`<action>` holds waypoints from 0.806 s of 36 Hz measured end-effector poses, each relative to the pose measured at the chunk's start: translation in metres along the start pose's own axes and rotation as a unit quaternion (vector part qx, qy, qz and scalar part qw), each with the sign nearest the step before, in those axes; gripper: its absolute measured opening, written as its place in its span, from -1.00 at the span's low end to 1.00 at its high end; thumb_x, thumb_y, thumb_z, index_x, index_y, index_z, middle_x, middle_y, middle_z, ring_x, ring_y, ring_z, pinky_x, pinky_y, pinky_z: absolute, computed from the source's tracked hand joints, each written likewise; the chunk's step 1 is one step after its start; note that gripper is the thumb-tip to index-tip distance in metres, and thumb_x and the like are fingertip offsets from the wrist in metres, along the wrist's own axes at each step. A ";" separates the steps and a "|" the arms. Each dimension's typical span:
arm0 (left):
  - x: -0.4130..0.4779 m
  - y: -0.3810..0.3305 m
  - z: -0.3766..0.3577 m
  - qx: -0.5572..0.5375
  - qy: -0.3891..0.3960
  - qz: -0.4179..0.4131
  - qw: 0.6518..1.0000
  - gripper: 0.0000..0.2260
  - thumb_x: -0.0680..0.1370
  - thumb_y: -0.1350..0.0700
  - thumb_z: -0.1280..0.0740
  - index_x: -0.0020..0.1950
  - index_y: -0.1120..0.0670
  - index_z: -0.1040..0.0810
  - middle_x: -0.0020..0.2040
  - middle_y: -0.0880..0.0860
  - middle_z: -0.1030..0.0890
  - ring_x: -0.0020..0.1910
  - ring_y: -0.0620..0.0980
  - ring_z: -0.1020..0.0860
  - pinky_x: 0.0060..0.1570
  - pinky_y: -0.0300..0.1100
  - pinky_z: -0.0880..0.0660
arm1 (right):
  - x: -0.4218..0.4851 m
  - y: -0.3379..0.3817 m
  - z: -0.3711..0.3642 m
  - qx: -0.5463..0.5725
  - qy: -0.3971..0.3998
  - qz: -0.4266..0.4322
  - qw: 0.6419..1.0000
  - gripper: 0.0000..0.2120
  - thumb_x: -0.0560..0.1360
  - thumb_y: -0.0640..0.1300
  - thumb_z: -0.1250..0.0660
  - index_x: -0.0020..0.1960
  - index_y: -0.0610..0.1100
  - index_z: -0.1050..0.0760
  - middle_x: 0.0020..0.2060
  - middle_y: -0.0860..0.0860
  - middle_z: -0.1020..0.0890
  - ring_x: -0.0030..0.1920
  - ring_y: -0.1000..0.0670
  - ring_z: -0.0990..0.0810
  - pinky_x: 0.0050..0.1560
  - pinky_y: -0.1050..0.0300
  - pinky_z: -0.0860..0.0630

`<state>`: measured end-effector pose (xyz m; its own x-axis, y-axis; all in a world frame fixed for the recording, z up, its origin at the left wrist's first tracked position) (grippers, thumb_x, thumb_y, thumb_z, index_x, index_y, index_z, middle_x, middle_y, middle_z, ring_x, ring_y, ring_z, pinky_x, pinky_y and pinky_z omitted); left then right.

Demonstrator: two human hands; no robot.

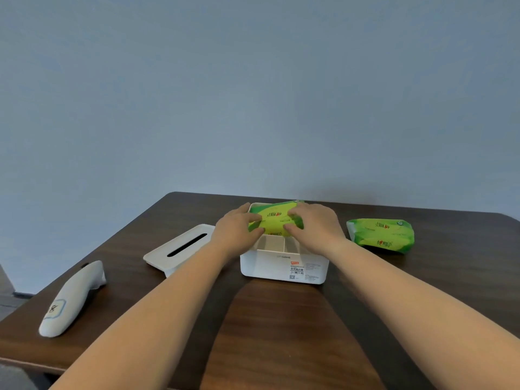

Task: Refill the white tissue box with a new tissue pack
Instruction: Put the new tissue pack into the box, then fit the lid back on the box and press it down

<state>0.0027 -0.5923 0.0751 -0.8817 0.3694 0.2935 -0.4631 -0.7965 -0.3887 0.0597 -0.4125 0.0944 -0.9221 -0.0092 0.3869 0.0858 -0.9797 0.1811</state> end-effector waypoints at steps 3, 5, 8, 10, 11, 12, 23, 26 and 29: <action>-0.011 0.005 0.008 -0.030 -0.023 0.006 0.999 -0.59 0.53 -0.05 -0.30 0.38 -0.04 -0.43 0.53 0.03 -0.26 0.49 0.03 -0.25 0.40 -0.03 -0.26 | 0.001 0.008 0.003 -0.002 -0.011 0.007 1.000 -0.59 0.51 0.11 -0.24 0.30 -0.01 -0.47 0.38 -0.03 -0.46 0.37 -0.09 -0.41 0.37 -0.04 -0.24; -0.018 0.011 0.013 -0.035 -0.040 0.010 0.999 -0.61 0.52 -0.05 -0.30 0.36 -0.07 -0.45 0.50 0.02 -0.31 0.48 0.01 -0.25 0.38 -0.03 -0.26 | 0.000 0.014 0.003 0.001 -0.015 0.016 1.000 -0.59 0.50 0.10 -0.23 0.31 0.01 -0.46 0.40 -0.01 -0.45 0.38 -0.09 -0.39 0.37 -0.04 -0.23; -0.035 0.026 0.022 -0.020 -0.065 0.025 0.997 -0.64 0.51 -0.07 -0.30 0.30 -0.06 -0.50 0.44 -0.01 -0.41 0.46 -0.03 -0.30 0.35 -0.04 -0.30 | -0.001 0.026 0.003 0.001 -0.022 0.032 0.999 -0.61 0.49 0.08 -0.22 0.29 0.02 -0.48 0.38 0.02 -0.48 0.37 -0.08 -0.42 0.34 0.00 -0.27; -0.049 0.038 0.027 -0.014 -0.073 0.046 0.996 -0.67 0.51 -0.03 -0.31 0.25 -0.02 -0.54 0.41 -0.01 -0.45 0.43 -0.03 -0.34 0.33 -0.06 -0.33 | -0.003 0.037 0.002 0.007 -0.018 0.041 0.999 -0.63 0.50 0.06 -0.22 0.28 0.02 -0.49 0.36 0.02 -0.49 0.36 -0.09 -0.42 0.33 0.01 -0.28; -0.056 0.045 0.030 -0.008 -0.072 0.059 0.996 -0.69 0.50 -0.01 -0.31 0.23 -0.01 -0.56 0.39 -0.01 -0.46 0.40 -0.02 -0.36 0.31 -0.06 -0.35 | -0.004 0.043 0.001 0.011 -0.016 0.048 0.999 -0.65 0.50 0.04 -0.23 0.26 0.02 -0.50 0.33 0.01 -0.52 0.34 -0.10 -0.43 0.32 0.01 -0.28; -0.063 0.051 0.032 0.001 -0.068 0.071 0.995 -0.70 0.49 -0.01 -0.31 0.20 0.00 -0.58 0.37 -0.01 -0.48 0.38 -0.02 -0.39 0.28 -0.06 -0.36 | -0.004 0.049 -0.001 0.016 -0.015 0.056 0.998 -0.67 0.50 0.03 -0.24 0.23 0.01 -0.52 0.28 0.00 -0.56 0.30 -0.10 -0.45 0.29 0.01 -0.30; -0.117 0.091 0.027 0.085 0.022 0.110 0.990 -0.74 0.40 -0.16 -0.41 -0.02 -0.06 -0.68 0.42 -0.03 -0.42 0.37 -0.03 -0.38 0.29 -0.05 -0.38 | -0.002 0.104 -0.042 0.043 0.037 0.137 0.989 -0.72 0.48 0.00 -0.23 0.15 0.02 -0.56 0.10 0.02 -0.62 0.24 -0.08 -0.47 0.27 0.00 -0.28; -0.119 0.093 0.022 0.116 0.012 0.099 0.988 -0.80 0.44 -0.11 -0.40 -0.02 -0.06 -0.66 0.44 -0.04 -0.39 0.38 0.00 -0.36 0.29 -0.02 -0.35 | -0.001 0.108 -0.047 0.044 0.052 0.140 0.988 -0.70 0.50 0.01 -0.23 0.19 0.00 -0.54 0.20 0.01 -0.59 0.34 -0.07 -0.40 0.36 0.00 -0.21; -0.118 0.094 0.024 0.115 -0.019 0.080 0.990 -0.87 0.49 -0.04 -0.37 -0.04 -0.04 -0.63 0.41 -0.07 -0.40 0.32 0.00 -0.39 0.21 -0.01 -0.41 | 0.003 0.109 -0.049 0.043 0.049 0.144 0.987 -0.70 0.50 0.04 -0.24 0.19 0.01 -0.54 0.21 0.02 -0.58 0.35 -0.06 -0.40 0.36 -0.01 -0.22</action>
<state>0.0654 -0.7225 0.0246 -0.9362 0.2154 0.2778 -0.2815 -0.9328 -0.2252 0.0478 -0.5288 0.0714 -0.8867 -0.3079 0.3450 0.3772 -0.9132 0.1545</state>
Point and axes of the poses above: each hand's wrist, its own x-axis towards the middle knuckle, its own z-axis out of the back of the hand, y = z × x, the point moved 1 cm from there along x, towards the middle knuckle
